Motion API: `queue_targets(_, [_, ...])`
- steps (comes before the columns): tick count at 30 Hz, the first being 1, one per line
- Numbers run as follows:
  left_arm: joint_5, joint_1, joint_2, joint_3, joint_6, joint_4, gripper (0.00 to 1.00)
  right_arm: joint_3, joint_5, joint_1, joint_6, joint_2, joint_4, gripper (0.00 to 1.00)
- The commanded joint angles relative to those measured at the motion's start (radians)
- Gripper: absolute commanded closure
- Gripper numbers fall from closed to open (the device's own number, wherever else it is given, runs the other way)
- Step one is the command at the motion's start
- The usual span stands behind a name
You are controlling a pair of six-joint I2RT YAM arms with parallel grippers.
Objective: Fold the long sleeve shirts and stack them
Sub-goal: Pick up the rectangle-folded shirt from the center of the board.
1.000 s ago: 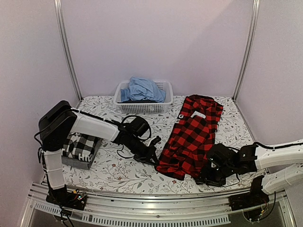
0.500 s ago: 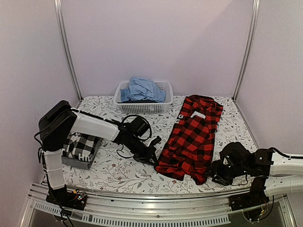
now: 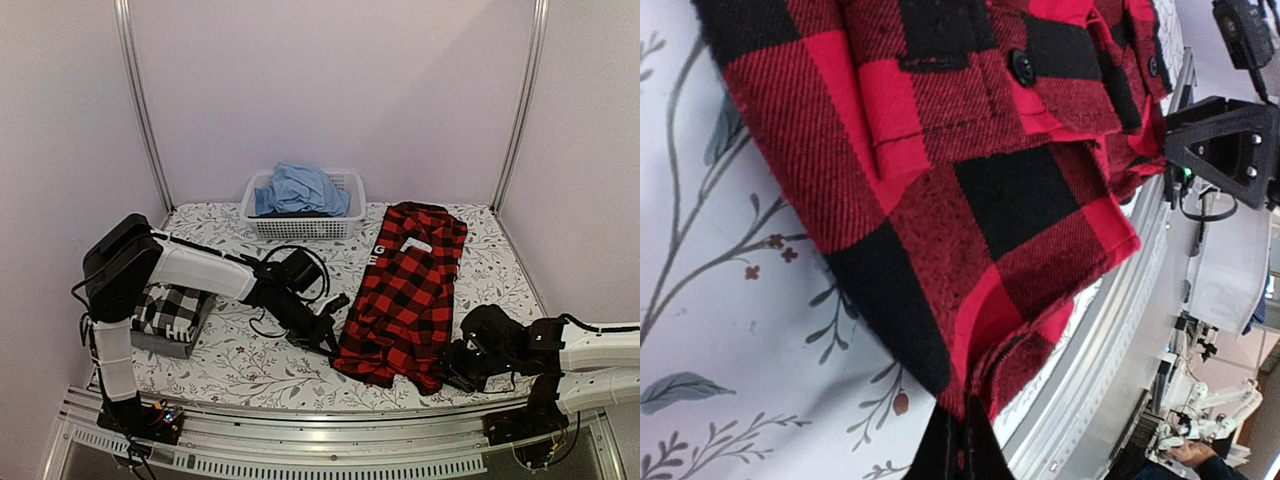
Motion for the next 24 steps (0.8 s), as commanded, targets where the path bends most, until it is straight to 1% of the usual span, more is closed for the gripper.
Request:
queue_targets(1, [0.036, -0.022, 0.007, 0.018, 0.029, -0.026, 1.00, -0.026, -0.016, -0.003, 0.000, 0.043, 0.073, 0.57])
queue_targets(3, [0.027, -0.022, 0.002, 0.019, 0.029, -0.029, 1.00, -0.012, -0.005, -0.003, -0.001, 0.053, 0.064, 0.62])
queue_targets(5, [0.007, -0.022, -0.008, 0.020, 0.029, -0.029, 1.00, 0.018, 0.031, -0.003, -0.013, 0.051, 0.017, 0.63])
queue_targets(6, [-0.002, -0.022, -0.011, 0.022, 0.031, -0.032, 1.00, 0.031, 0.052, -0.003, -0.020, 0.048, -0.007, 0.61])
queue_targets(9, [-0.015, -0.018, -0.010, 0.022, 0.029, -0.025, 1.00, 0.036, 0.086, -0.003, -0.029, 0.020, -0.031, 0.46])
queue_targets(11, [-0.017, -0.016, -0.011, 0.022, 0.023, -0.011, 1.00, 0.022, 0.095, -0.003, -0.015, -0.003, -0.026, 0.43])
queue_targets(13, [-0.014, -0.015, -0.014, 0.025, 0.019, 0.000, 1.00, 0.003, 0.097, -0.005, -0.004, -0.016, -0.010, 0.44])
queue_targets(16, [-0.014, -0.012, -0.015, 0.034, 0.021, 0.004, 1.00, -0.010, 0.073, -0.005, 0.003, -0.011, 0.023, 0.52])
queue_targets(22, [-0.010, -0.013, -0.011, 0.041, 0.021, 0.001, 1.00, -0.032, 0.020, -0.003, -0.009, 0.064, 0.074, 0.55])
queue_targets(24, [-0.012, -0.012, -0.012, 0.040, 0.021, 0.002, 1.00, -0.045, -0.015, -0.002, -0.011, 0.079, 0.100, 0.59])
